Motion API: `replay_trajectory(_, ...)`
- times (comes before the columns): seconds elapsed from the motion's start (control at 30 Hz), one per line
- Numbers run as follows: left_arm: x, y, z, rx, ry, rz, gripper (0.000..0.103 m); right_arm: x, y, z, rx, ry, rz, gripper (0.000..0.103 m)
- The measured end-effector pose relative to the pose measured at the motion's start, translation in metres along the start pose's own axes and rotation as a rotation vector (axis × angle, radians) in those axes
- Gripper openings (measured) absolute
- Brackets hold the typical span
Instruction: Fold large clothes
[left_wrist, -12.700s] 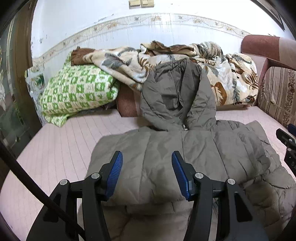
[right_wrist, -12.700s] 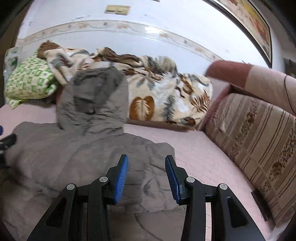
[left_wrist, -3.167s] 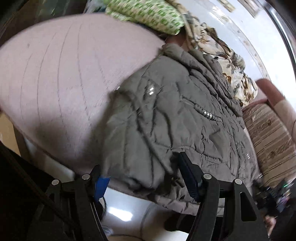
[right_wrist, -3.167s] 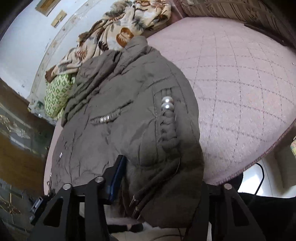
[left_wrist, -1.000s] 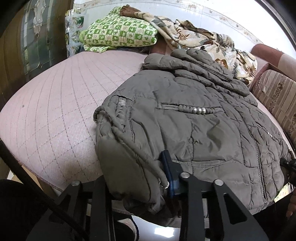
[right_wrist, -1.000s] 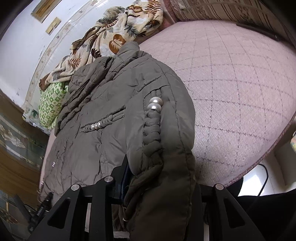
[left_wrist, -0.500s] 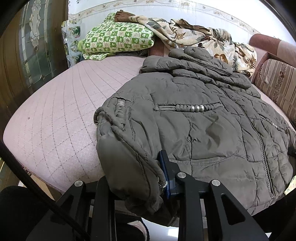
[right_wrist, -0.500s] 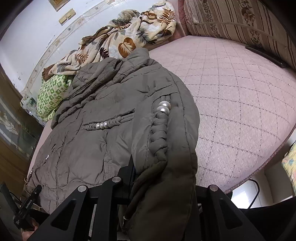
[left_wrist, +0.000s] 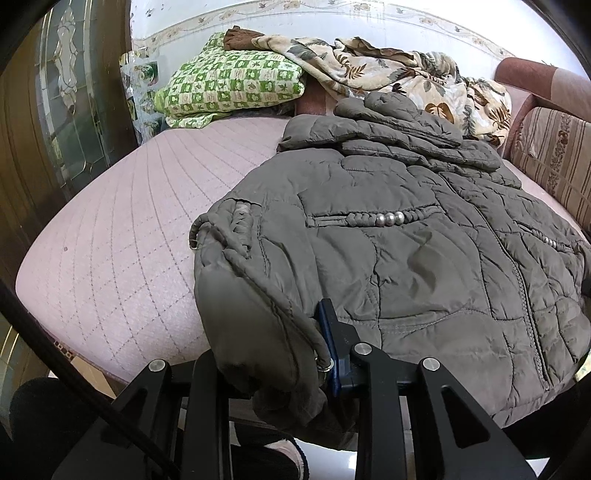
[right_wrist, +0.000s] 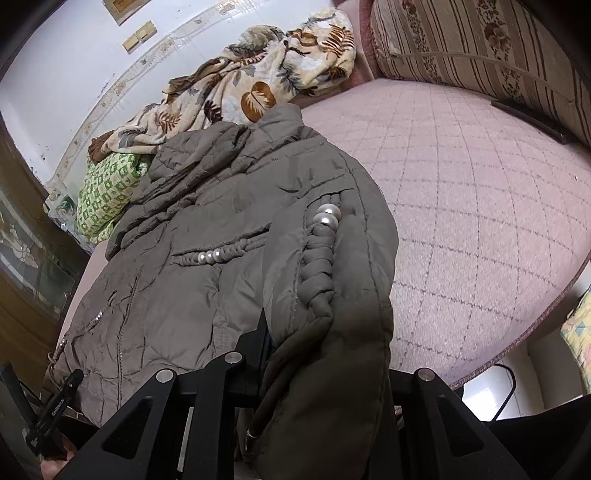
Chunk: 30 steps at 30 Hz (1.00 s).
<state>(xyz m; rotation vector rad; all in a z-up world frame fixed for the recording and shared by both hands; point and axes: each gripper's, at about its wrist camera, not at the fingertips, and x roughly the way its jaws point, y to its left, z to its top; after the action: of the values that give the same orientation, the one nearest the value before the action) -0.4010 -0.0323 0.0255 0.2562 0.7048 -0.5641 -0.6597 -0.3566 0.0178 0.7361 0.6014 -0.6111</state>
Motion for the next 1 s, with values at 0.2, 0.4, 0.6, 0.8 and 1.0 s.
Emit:
replay_trajectory(0.2,-0.010,-0.005,0.005,0.027,-0.038,0.014,0.025,-0.014,0.008,0.004,-0.041,-0.060,0.041,0.021)
replay_trajectory(0.4,-0.018,-0.006,0.009,0.039,-0.058,0.023,0.025,-0.019,0.009,0.006,-0.040,-0.074,0.052,0.021)
replay_trajectory(0.6,-0.023,-0.007,0.009,0.047,-0.068,0.034,0.025,-0.020,0.008,0.007,-0.036,-0.074,0.055,0.021)
replay_trajectory(0.8,-0.025,-0.006,0.009,0.046,-0.071,0.035,0.025,-0.021,0.007,0.008,-0.038,-0.076,0.058,0.021)
replay_trajectory(1.0,-0.026,-0.006,0.009,0.046,-0.073,0.036,0.025,-0.023,0.006,0.008,-0.034,-0.077,0.063,0.021)
